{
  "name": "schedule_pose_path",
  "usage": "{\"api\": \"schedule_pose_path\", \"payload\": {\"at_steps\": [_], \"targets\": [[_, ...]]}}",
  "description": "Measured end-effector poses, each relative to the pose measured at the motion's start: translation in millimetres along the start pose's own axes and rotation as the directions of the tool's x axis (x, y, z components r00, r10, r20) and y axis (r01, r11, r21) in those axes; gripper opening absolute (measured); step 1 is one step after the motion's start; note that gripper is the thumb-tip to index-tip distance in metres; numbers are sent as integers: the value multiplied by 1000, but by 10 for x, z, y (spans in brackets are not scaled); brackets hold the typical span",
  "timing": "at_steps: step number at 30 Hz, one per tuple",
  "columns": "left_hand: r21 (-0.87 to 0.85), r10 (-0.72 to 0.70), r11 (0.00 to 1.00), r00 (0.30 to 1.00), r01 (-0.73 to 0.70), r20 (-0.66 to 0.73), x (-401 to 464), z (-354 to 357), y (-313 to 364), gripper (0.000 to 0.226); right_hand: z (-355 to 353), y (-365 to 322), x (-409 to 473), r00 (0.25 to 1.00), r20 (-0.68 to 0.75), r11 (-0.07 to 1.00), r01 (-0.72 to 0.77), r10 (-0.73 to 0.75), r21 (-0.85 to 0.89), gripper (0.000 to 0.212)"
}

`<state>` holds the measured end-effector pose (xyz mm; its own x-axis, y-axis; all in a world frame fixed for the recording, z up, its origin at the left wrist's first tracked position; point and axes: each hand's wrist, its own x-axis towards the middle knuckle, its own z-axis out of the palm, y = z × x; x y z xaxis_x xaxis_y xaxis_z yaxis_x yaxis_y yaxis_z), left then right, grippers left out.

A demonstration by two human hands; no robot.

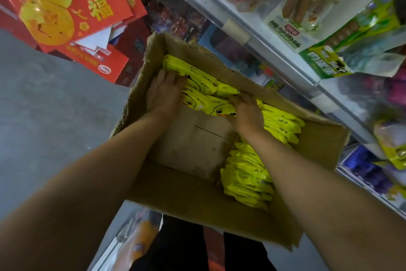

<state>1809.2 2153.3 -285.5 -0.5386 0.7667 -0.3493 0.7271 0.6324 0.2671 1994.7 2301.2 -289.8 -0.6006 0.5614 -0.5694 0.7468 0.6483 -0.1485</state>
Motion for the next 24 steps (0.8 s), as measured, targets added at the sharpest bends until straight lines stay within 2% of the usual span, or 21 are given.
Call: {"api": "schedule_pose_path", "payload": {"at_steps": [3, 5, 7, 8, 9, 11, 14, 17, 20, 24], "targets": [[13, 30, 999, 999, -30, -32, -51, 9, 33, 31, 4, -28, 23, 998, -47, 999, -34, 32, -33, 31], [17, 15, 1000, 999, -15, -35, -116, -22, 51, 27, 1, -30, -41, 999, -44, 1000, -13, 12, -16, 22], [-76, -94, 993, 996, 93, -11, -194, -105, 53, 23, -18, 5, -149, 1000, 4, 994, -4, 3, 113, 17], [-120, -106, 987, 994, 108, 18, -243, -153, 61, 23, -47, 28, -206, 999, 41, 979, -26, 18, 203, 15], [-88, -80, 992, 995, 85, 60, -302, -192, 64, 24, -85, 54, -269, 997, 69, 961, -46, 28, 272, 14], [-152, -113, 979, 984, 134, 141, -434, -304, 80, 22, -194, 114, -393, 998, 60, 942, -30, 11, 335, 14], [-336, -175, 915, 970, 224, 169, -653, -484, 149, 17, -450, 184, -610, 1000, -19, 922, 13, -6, 386, 13], [-399, -209, 880, 964, 258, 162, -875, -666, 325, 27, -722, 303, -842, 994, -106, 900, 67, -23, 430, 16], [-444, -157, 873, 979, 200, 132, -1087, -860, 683, 30, -947, 547, -1133, 978, -205, 861, 142, -45, 488, 16], [-511, -86, 854, 995, 98, 47, -1442, -1043, 1402, 22, -1175, 1104, -1697, 942, -327, 783, 150, 71, 604, 18]]}}
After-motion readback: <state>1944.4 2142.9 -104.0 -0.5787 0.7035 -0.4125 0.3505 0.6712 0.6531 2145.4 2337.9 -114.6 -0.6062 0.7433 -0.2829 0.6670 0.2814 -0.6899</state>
